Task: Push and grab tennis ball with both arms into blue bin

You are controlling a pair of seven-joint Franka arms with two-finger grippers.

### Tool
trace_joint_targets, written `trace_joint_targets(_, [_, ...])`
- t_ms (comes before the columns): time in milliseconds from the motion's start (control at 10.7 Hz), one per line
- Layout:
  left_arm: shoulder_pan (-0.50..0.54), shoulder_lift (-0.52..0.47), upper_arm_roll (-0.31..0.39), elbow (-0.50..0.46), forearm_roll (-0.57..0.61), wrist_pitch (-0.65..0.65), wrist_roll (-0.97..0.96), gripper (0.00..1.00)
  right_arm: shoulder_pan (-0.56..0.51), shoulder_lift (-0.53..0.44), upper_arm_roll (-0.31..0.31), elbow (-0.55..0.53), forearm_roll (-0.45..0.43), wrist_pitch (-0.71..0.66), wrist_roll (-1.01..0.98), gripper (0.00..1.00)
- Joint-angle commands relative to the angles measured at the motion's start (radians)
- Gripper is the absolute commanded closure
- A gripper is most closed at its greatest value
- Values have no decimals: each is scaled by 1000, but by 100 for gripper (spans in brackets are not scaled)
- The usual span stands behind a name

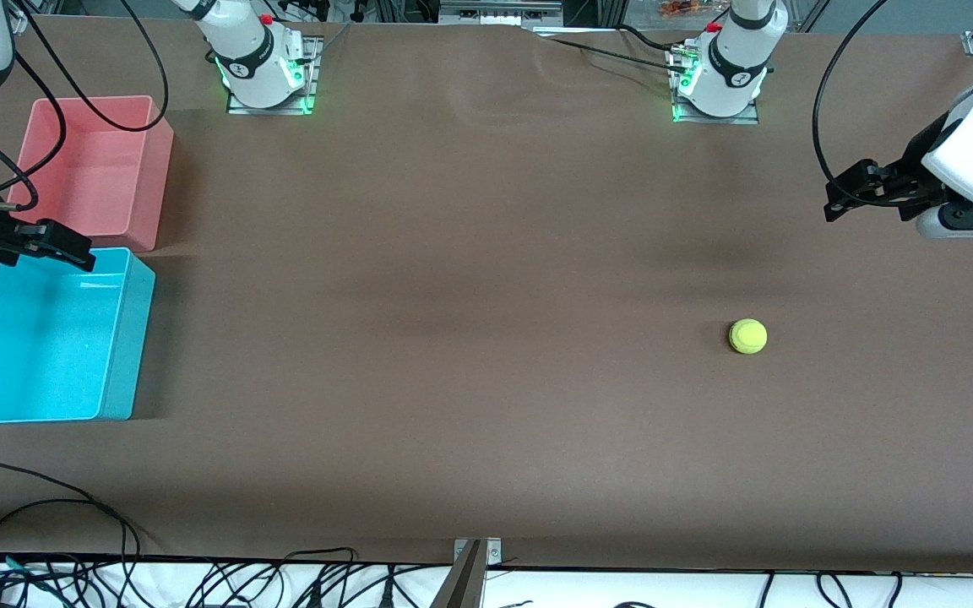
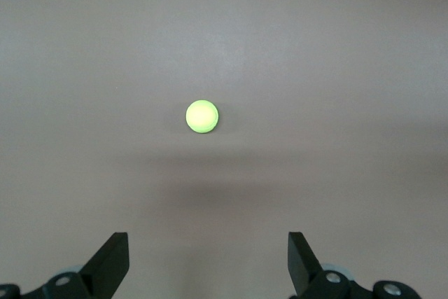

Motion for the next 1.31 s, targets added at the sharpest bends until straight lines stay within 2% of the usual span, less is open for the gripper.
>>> trace_joint_targets(0, [8,17,-4,35,-5,-13,3,0,-4,-32,-4,-25,53,5,-6,0])
trace_joint_targets(1219, [8,18,-4,35,-5,-15,3,0,1,-29,4,-13,51,3,8,0])
